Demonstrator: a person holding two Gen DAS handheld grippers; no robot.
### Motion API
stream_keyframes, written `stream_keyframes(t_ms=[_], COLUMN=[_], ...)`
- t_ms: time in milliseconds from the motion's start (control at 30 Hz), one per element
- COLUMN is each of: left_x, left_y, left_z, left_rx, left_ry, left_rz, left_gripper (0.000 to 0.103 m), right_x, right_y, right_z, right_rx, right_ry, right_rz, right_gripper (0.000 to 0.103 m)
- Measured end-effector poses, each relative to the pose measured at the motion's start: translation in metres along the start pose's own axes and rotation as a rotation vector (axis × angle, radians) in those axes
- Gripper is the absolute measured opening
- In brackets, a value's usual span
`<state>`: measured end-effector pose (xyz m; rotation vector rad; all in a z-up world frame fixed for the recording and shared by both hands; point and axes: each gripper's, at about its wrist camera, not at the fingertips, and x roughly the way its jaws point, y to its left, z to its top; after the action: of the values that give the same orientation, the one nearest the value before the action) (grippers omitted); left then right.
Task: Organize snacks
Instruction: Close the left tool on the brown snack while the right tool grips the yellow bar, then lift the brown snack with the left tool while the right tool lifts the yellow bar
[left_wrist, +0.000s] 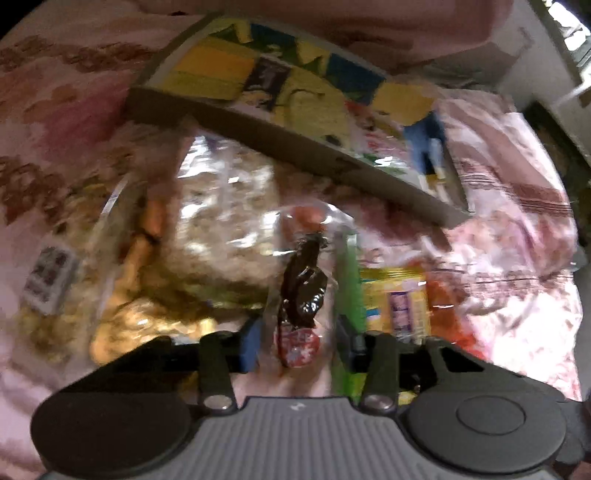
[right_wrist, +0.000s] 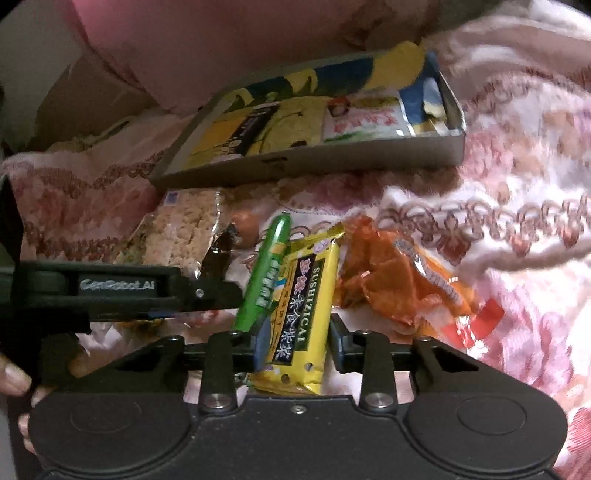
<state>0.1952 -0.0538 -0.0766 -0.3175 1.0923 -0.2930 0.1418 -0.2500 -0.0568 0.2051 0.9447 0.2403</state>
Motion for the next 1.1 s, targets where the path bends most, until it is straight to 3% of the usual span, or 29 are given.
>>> stream_keyframes(t_ms=[167,267,433,733,1100], left_x=[-0.013,-0.023,-0.029,-0.025,-0.041], left_y=[0.007,0.006,-0.001,-0.004,-0.003], left_z=[-0.008,-0.017,-0.027,-0.027,-0.027], left_rx=[-0.019,0.014,0.087,0.103,0.061], left_ry=[0.004,0.003,-0.002,-0.001,-0.033], left_rz=[0.015,0.051,0.098,0.113,0.044], left_gripper=[0.045,0.045,0.045,0.045,0.044], right_x=[-0.008,-0.011,-0.005,-0.001,-0.011], right_y=[0.031,0.047,0.048,0.027,0.065], right_z=[-0.005,-0.012,-0.012,-0.010,-0.027], right_rx=[-0.227,-0.320,-0.312,-0.138,-0.470], right_ry=[-0.036,-0.052,-0.035,-0.022,-0.092], right_rz=[-0.088,-0.090,-0.064,-0.027,-0.210], right_gripper=[0.026,0.025,0.025,0.019,0.014])
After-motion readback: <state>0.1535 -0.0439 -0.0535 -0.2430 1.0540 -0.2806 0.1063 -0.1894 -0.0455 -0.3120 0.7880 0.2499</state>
